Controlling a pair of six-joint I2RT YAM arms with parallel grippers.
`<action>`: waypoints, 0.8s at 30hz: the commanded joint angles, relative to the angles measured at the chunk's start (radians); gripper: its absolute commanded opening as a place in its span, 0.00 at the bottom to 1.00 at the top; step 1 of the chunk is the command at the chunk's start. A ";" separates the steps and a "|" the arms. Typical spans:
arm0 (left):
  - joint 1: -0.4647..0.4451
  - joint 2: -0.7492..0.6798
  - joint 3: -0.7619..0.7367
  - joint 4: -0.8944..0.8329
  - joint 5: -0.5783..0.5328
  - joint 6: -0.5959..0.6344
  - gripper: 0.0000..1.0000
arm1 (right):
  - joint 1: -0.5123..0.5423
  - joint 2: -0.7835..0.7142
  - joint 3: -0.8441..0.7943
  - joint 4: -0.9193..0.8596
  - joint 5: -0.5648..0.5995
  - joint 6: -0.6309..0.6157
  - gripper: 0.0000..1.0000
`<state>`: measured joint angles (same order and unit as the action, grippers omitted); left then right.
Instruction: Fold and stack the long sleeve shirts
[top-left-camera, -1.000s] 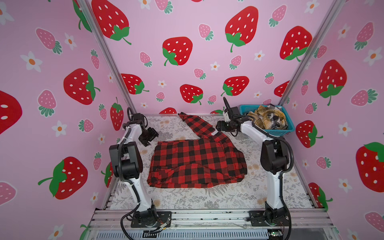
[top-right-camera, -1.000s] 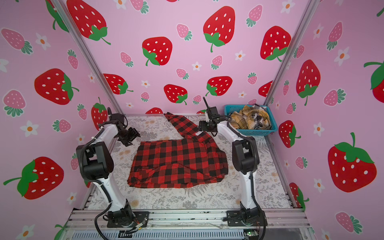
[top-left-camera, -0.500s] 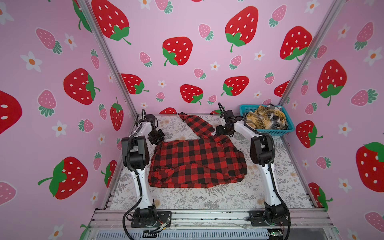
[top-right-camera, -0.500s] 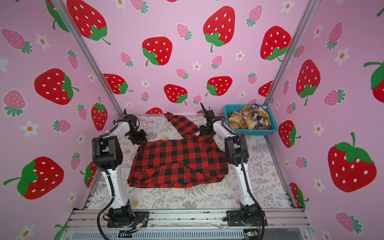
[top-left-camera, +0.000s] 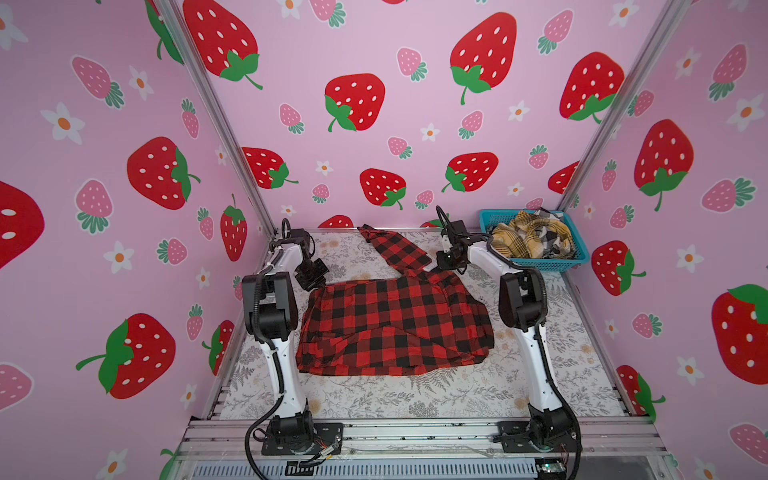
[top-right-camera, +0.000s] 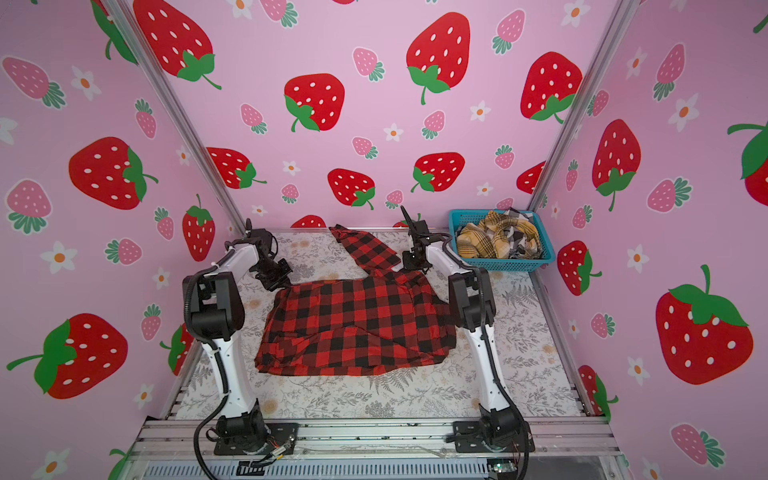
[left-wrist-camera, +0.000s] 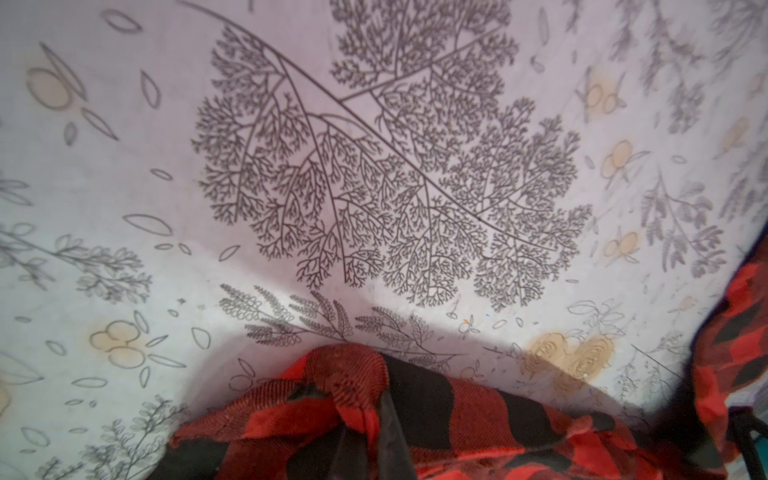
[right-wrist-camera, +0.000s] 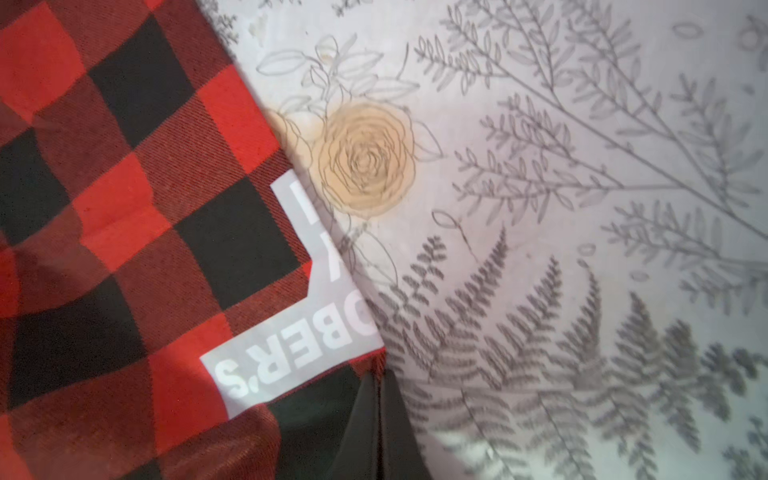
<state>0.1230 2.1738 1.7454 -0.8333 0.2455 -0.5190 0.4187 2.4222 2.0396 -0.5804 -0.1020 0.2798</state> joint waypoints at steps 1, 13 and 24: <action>0.007 -0.116 -0.049 0.031 0.023 0.007 0.00 | -0.014 -0.207 -0.143 0.106 -0.024 0.030 0.00; 0.049 -0.454 -0.496 0.192 0.086 -0.065 0.00 | -0.009 -0.662 -0.819 0.425 -0.107 0.230 0.00; 0.065 -0.455 -0.659 0.235 0.002 -0.100 0.00 | 0.048 -0.727 -1.135 0.532 -0.094 0.297 0.00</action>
<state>0.1791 1.7409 1.0985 -0.6067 0.3008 -0.5991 0.4568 1.7130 0.9314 -0.0967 -0.2054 0.5461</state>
